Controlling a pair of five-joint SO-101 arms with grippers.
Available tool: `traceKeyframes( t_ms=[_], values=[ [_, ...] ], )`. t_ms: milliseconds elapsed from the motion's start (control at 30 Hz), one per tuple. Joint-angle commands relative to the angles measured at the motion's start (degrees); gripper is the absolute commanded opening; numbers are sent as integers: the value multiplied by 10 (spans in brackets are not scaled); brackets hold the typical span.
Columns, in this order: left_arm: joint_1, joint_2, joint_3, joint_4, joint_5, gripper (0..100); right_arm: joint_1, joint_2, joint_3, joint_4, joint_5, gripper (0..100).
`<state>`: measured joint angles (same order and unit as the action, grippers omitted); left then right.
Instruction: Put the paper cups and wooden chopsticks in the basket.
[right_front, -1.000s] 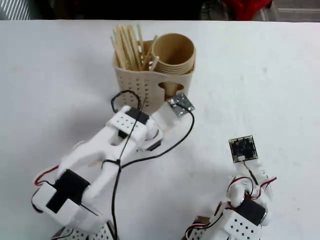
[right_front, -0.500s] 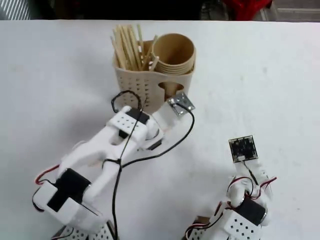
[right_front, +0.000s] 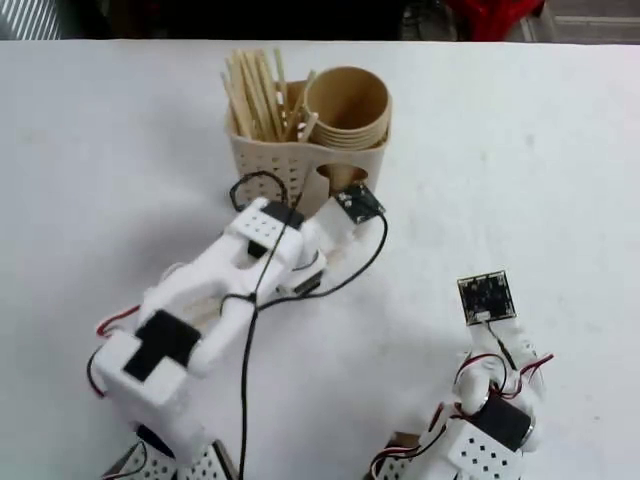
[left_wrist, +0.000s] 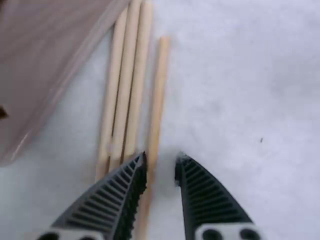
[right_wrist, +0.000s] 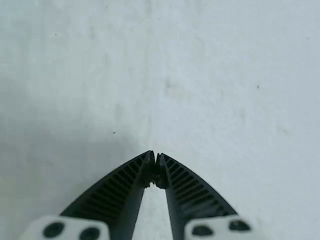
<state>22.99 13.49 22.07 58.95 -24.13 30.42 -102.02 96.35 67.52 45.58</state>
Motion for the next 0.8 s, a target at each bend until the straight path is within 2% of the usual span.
traceKeyframes(
  t_ms=[0,200,400,767],
  values=[
    [-13,62,-77,19,8,120,0,-5,5,-2,4,18],
    [-12,73,-93,40,9,115,0,-5,5,-2,4,18],
    [-10,73,-94,51,5,24,0,-5,5,-2,4,18],
    [30,70,-98,94,8,22,0,-5,5,-2,4,18]
  ],
)
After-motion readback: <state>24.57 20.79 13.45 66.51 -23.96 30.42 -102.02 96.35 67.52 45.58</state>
